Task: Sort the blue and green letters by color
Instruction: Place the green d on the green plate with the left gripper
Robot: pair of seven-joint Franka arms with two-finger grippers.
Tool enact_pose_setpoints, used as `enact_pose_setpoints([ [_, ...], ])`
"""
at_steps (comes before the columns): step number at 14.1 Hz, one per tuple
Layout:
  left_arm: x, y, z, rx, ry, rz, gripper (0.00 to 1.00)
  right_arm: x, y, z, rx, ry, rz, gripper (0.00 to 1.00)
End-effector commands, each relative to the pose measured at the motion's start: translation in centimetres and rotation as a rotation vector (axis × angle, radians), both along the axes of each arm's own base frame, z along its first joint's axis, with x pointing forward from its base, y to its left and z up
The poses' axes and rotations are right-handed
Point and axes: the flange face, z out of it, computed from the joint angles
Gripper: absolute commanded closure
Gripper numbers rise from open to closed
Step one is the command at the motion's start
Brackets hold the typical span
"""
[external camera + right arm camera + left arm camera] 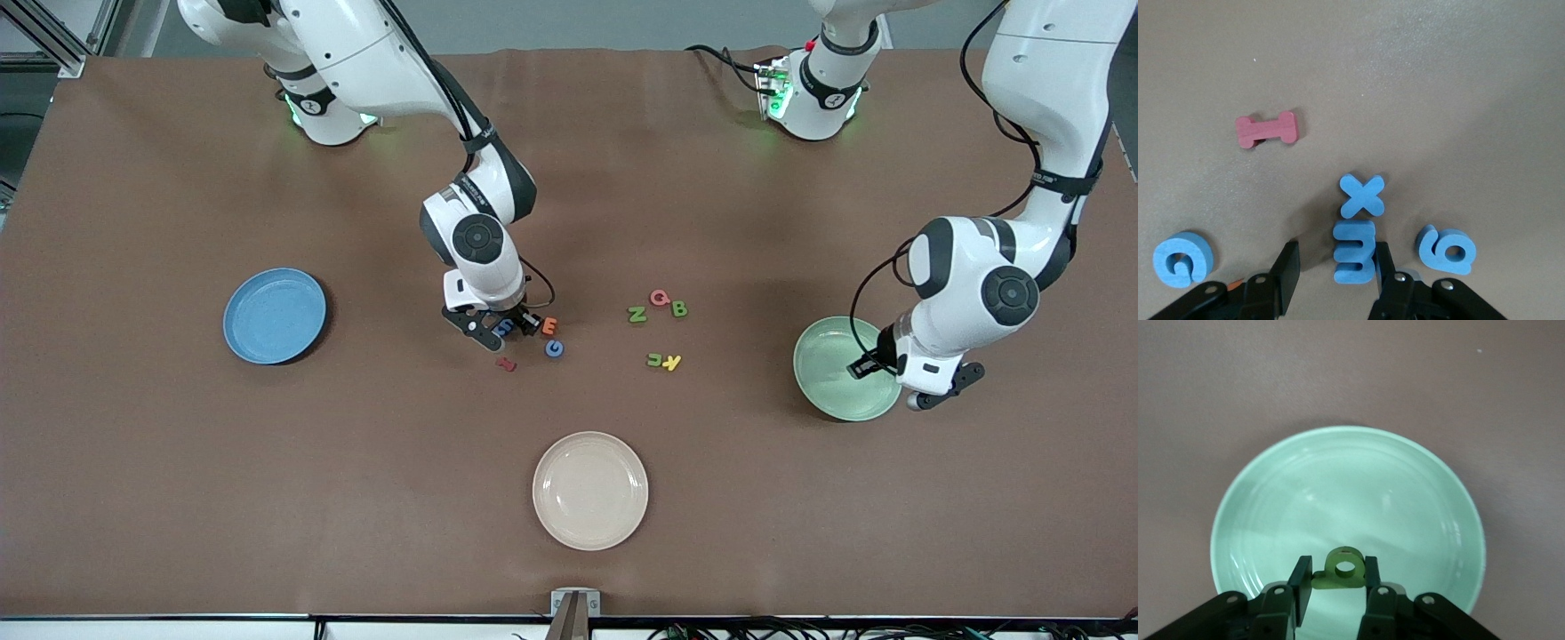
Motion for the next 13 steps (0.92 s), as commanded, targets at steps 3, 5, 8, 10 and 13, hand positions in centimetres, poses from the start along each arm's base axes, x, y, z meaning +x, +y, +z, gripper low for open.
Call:
enact_pose_setpoints([
  [3,0.5,1.4,0.5,0.005,-0.013,-0.039,0.12,0.1,0.0,-0.2,-0.013,-0.004,-0.007,0.89],
  [5,0.4,-0.5,1.7,0.007,-0.019,-0.041,0.0,0.2,-0.2,-0.3,-0.018,0.0,-0.008,0.99],
  [8,-0.1,-5.3,3.6,-0.006,0.0,-0.063,0.0,0.9,-1.0,0.7,-0.03,0.021,-0.009,1.0],
  [10,-0.5,-8.1,4.4,-0.02,-0.004,-0.069,0.0,2.5,-2.1,3.4,-0.072,0.099,0.012,1.0],
  [13,-1.8,-13.9,4.7,-0.047,0.009,-0.028,0.03,4.7,-5.9,8.0,-0.093,0.19,0.061,1.0],
])
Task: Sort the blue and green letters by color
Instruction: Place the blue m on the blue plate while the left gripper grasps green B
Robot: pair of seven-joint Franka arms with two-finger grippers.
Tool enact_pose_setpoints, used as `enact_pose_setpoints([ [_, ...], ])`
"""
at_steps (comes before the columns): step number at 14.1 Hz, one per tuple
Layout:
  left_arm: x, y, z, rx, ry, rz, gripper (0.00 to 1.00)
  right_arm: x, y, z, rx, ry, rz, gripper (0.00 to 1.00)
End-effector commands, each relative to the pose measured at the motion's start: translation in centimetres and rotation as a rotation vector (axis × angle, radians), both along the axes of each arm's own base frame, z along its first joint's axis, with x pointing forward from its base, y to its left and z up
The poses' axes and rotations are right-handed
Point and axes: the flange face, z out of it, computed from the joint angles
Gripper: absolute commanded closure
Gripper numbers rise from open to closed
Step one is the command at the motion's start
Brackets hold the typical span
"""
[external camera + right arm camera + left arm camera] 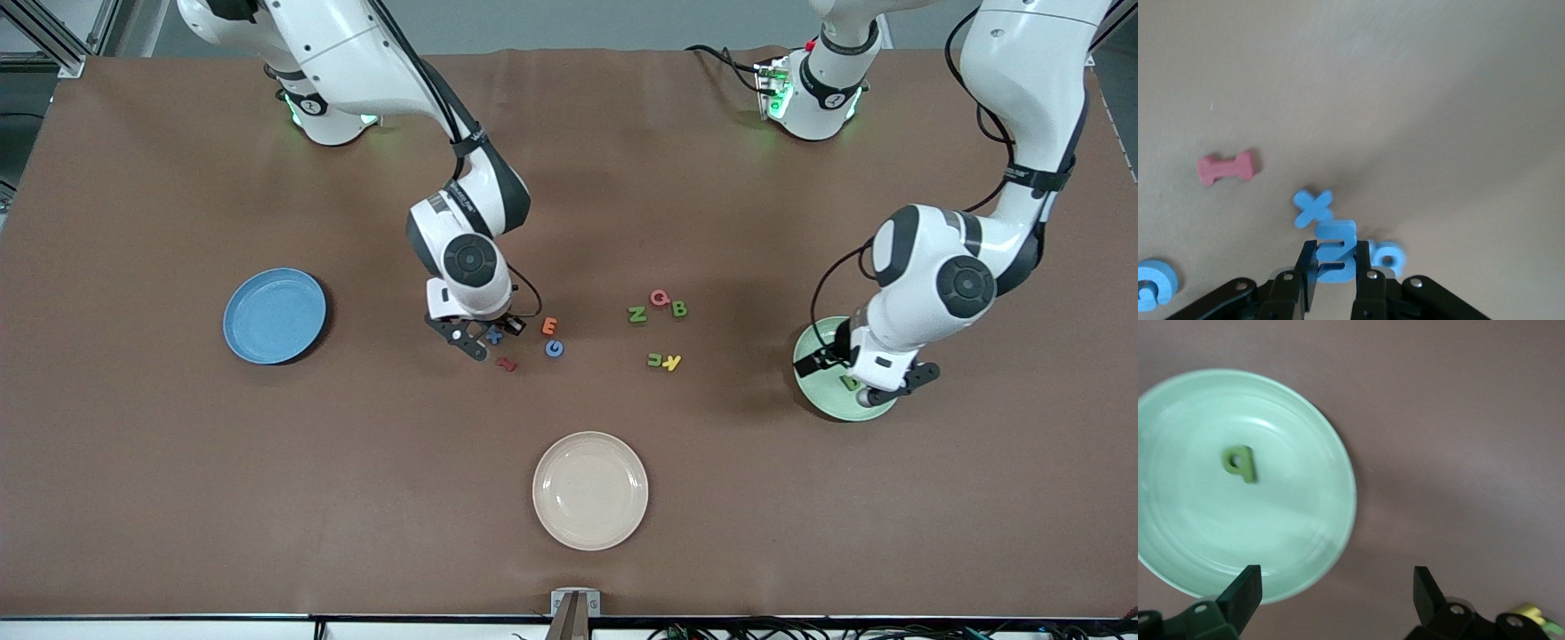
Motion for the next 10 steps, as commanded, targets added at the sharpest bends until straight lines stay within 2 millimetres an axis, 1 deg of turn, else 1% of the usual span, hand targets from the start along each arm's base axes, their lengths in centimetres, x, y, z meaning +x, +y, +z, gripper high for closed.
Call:
enact_pose_setpoints([
  [1,-1.7,-4.9,0.4,0.003,0.02,0.037,0.11,2.0,-4.7,5.7,0.018,0.061,0.076,1.0],
  [3,-3.4,-8.9,-0.2,0.009,0.041,0.075,0.13,3.1,-9.5,8.6,0.015,0.096,0.153,1.0],
  [5,-5.2,-11.9,-1.3,0.014,0.056,0.112,0.15,3.3,-15.3,10.0,0.017,0.102,0.22,1.0],
  [6,-6.0,-12.8,-1.8,0.013,0.055,0.111,0.16,3.2,-18.3,10.4,0.023,0.113,0.271,1.0],
  [8,-7.8,-14.6,-2.9,0.002,0.043,0.108,0.18,3.2,-23.7,11.6,0.044,0.115,0.339,1.0],
  [10,-9.5,-16.3,-4.0,-0.019,0.018,0.084,0.18,3.1,-29.0,11.9,0.079,0.126,0.396,0.99],
])
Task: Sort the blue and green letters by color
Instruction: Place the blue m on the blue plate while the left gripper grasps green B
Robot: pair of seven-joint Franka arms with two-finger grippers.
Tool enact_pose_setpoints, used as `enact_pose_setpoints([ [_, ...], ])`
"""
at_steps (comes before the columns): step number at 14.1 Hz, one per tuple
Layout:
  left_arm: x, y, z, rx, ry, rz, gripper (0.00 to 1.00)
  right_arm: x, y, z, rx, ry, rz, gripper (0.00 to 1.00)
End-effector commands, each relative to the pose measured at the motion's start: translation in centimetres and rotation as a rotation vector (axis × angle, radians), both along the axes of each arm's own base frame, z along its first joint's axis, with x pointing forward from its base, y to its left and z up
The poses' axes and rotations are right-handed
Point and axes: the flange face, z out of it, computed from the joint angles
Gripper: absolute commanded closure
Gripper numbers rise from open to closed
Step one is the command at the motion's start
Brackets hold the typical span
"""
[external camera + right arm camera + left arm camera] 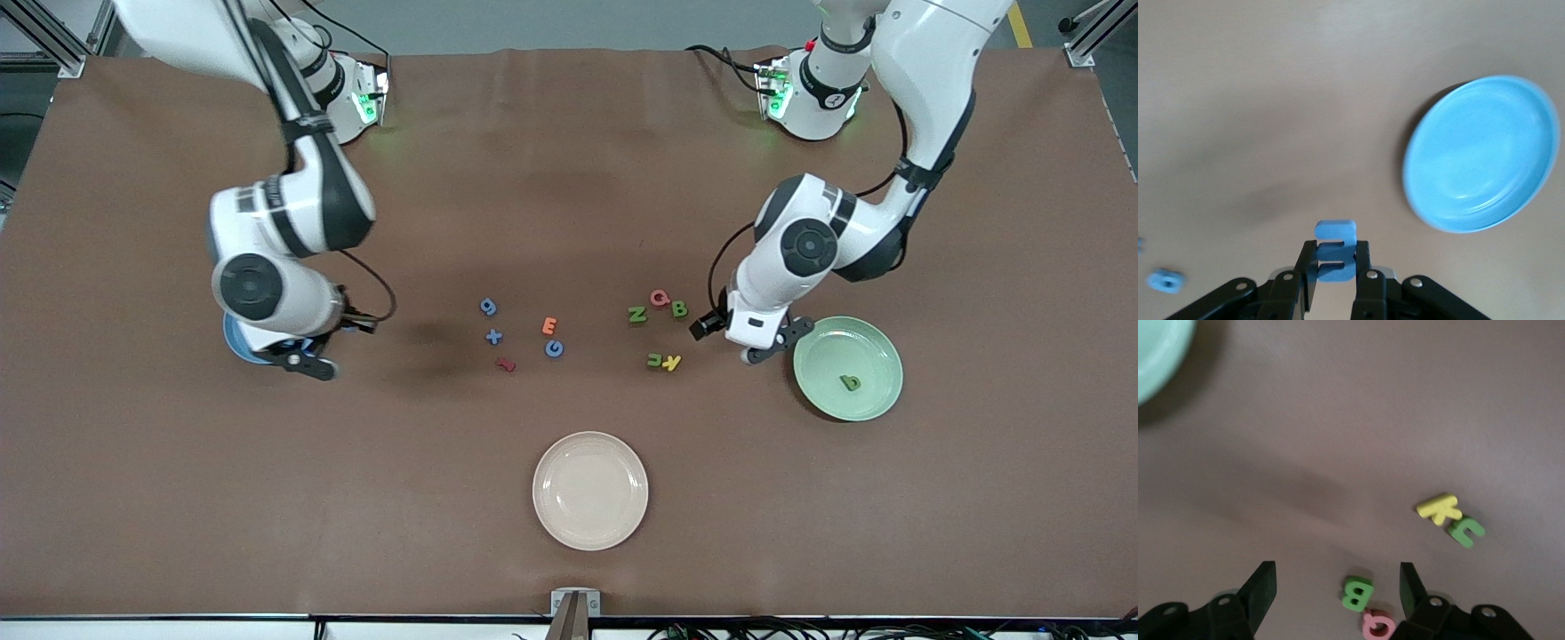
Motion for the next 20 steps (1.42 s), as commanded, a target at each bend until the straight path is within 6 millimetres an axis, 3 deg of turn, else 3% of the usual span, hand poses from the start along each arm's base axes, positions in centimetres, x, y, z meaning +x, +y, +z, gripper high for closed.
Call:
enact_pose_setpoints([
  [1,-1.9,-1.1,-1.3,-0.013,-0.036,-0.011,0.18,-1.6,-6.3,0.9,0.049,-0.002,0.076,0.99],
  [5,-3.8,-3.8,-2.8,-0.006,-0.02,0.01,0.24,-4.2,-14.7,-1.7,0.114,-0.051,0.164,0.99],
  [7,-4.2,-3.9,-3.7,0.025,-0.025,0.017,0.27,-5.3,-17.8,-3.7,0.13,-0.075,0.195,0.98],
  [9,-4.2,-4.2,-4.7,0.042,-0.02,0.041,0.29,-6.3,-19.6,-5.4,0.136,-0.108,0.208,0.98],
  [11,-4.1,-4.3,-5.2,0.044,-0.015,0.043,0.31,-6.6,-19.9,-6.1,0.135,-0.127,0.204,0.96],
  [12,-4.1,-4.3,-5.2,0.044,-0.015,0.043,0.33,-6.6,-19.7,-6.2,0.138,-0.127,0.201,0.81],
  [13,-4.1,-4.3,-5.2,0.043,-0.015,0.045,0.33,-6.6,-19.7,-6.3,0.138,-0.124,0.2,0.54],
  [14,-3.9,-4.4,-5.5,0.04,-0.012,0.047,0.34,-6.6,-19.6,-6.3,0.139,-0.124,0.2,0.16],
  [15,-4.0,-4.5,-5.8,0.04,-0.005,0.046,0.34,-6.6,-19.6,-6.3,0.139,-0.124,0.201,0.0],
  [17,-3.9,-4.5,-6.3,0.04,0.003,0.048,0.36,-6.5,-19.2,-6.2,0.138,-0.121,0.197,0.0],
  [20,-3.8,-4.5,-6.7,0.039,0.009,0.051,0.4,-6.1,-17.1,-5.9,0.127,-0.125,0.169,0.0],
])
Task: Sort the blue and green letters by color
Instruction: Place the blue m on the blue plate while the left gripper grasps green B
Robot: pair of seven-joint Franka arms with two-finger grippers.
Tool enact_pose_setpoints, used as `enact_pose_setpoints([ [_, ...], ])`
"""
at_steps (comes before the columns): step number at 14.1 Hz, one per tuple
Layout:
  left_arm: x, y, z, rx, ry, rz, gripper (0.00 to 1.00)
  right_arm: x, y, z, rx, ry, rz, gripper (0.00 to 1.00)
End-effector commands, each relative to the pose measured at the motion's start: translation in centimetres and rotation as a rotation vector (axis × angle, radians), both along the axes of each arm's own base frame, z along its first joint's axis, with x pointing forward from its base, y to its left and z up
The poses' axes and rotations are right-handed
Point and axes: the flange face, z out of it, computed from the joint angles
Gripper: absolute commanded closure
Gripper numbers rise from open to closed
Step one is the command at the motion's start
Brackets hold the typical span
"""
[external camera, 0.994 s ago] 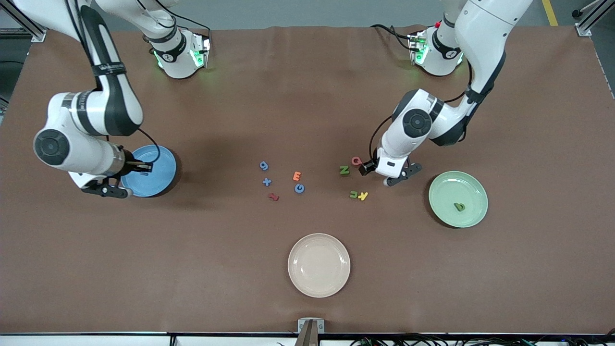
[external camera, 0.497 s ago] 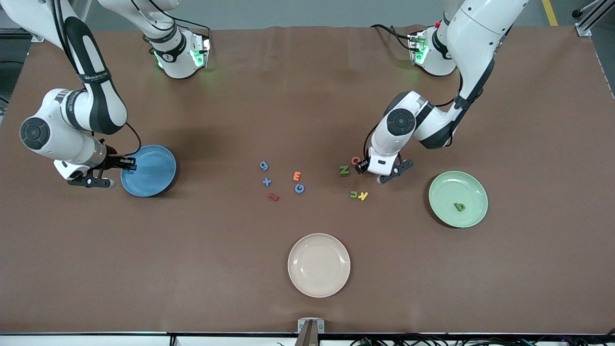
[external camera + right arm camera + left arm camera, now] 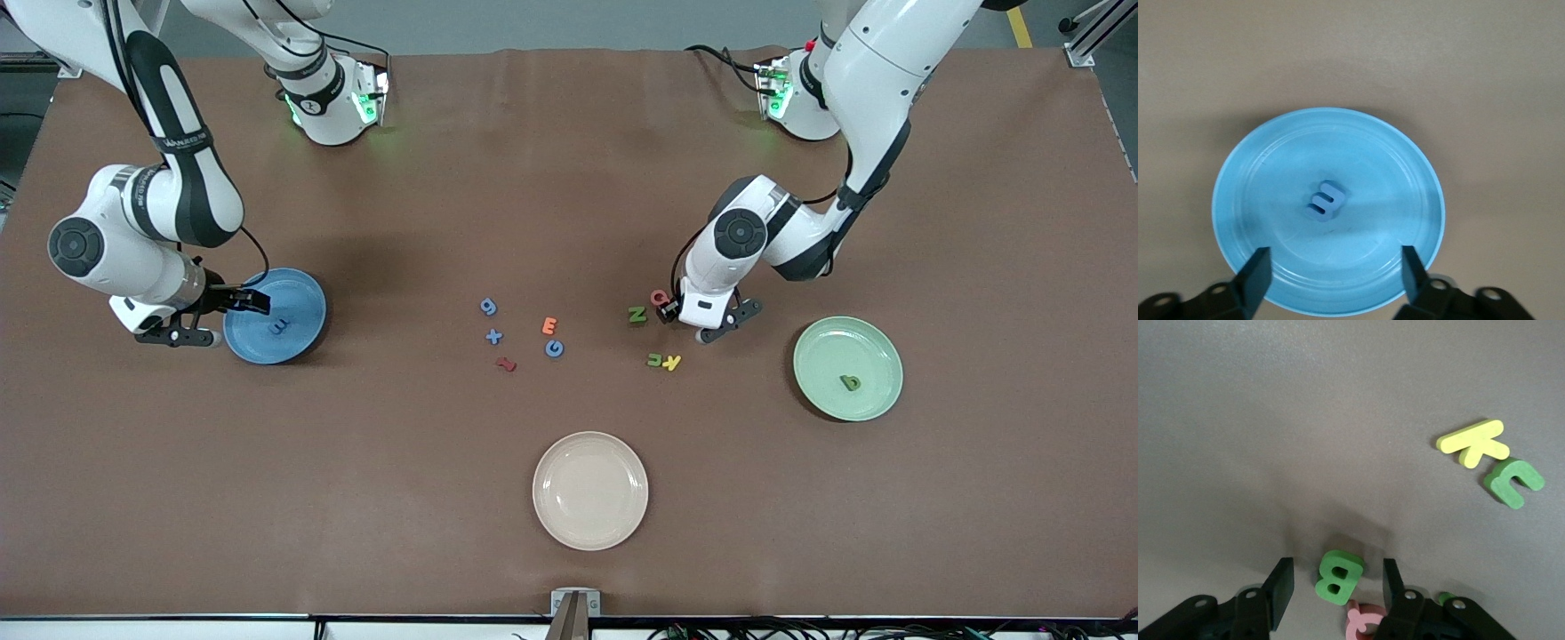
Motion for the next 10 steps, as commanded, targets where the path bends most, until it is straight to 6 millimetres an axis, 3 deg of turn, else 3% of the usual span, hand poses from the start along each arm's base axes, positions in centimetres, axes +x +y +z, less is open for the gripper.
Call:
enact_pose_setpoints([
  [1,0.4,-0.3,-0.3,0.0,-0.009,0.009,0.43,0.0,3.3,1.1,-0.009,-0.016,-0.051,0.0],
  [4,0.4,-0.3,-0.3,0.001,-0.006,0.008,0.53,1.2,9.1,2.3,-0.026,-0.042,-0.101,0.0],
  [5,0.2,-0.3,-0.4,0.005,-0.003,0.004,0.61,1.5,11.0,2.8,-0.032,-0.055,-0.126,0.0],
  [7,0.4,-0.3,0.1,0.005,-0.012,0.002,0.92,2.1,15.8,3.0,-0.045,-0.066,-0.171,0.0],
  [8,0.8,0.1,0.4,0.004,-0.018,0.009,0.98,2.3,17.9,3.0,-0.051,-0.073,-0.205,0.0],
  [10,1.6,0.8,1.9,0.006,-0.047,0.007,0.99,2.7,21.8,2.5,-0.039,-0.074,-0.26,0.0],
])
